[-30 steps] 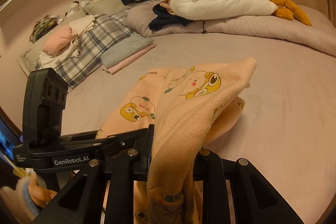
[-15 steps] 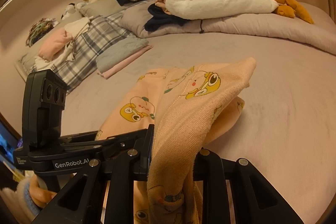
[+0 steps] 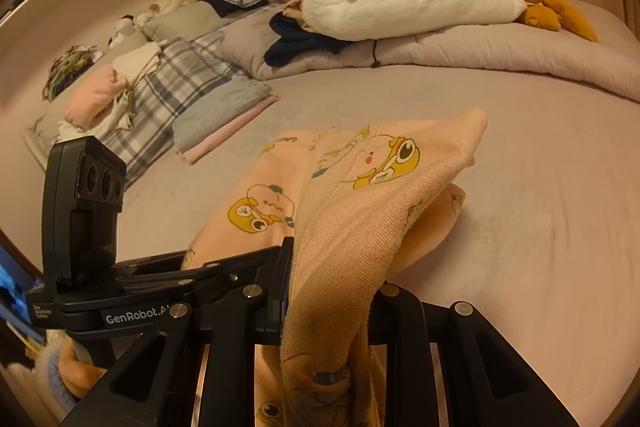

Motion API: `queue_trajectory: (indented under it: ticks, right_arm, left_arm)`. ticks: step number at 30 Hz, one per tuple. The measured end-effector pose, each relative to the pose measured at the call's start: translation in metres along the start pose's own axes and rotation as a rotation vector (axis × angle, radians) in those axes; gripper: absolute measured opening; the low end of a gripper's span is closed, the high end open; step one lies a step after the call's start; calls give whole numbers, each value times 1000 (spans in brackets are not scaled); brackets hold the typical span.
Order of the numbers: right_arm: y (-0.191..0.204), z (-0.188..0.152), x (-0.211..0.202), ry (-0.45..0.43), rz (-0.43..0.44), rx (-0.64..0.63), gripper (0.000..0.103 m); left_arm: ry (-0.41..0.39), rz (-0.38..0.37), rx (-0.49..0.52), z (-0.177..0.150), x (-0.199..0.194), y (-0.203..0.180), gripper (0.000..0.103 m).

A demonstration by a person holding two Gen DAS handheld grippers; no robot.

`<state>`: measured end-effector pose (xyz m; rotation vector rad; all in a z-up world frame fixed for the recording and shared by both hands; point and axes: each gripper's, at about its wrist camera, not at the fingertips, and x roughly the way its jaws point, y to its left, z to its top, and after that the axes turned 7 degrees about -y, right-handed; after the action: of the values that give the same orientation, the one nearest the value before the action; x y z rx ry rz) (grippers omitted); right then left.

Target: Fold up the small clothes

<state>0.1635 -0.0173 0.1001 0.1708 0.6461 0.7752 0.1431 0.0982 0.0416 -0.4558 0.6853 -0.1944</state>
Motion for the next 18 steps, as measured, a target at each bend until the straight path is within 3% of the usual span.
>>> queue_trajectory:
  ticks: [18]
  right_arm:
    - [-3,7,8,-10,2,2,25]
  left_arm:
    - [-12,7,10,14,7,7,36]
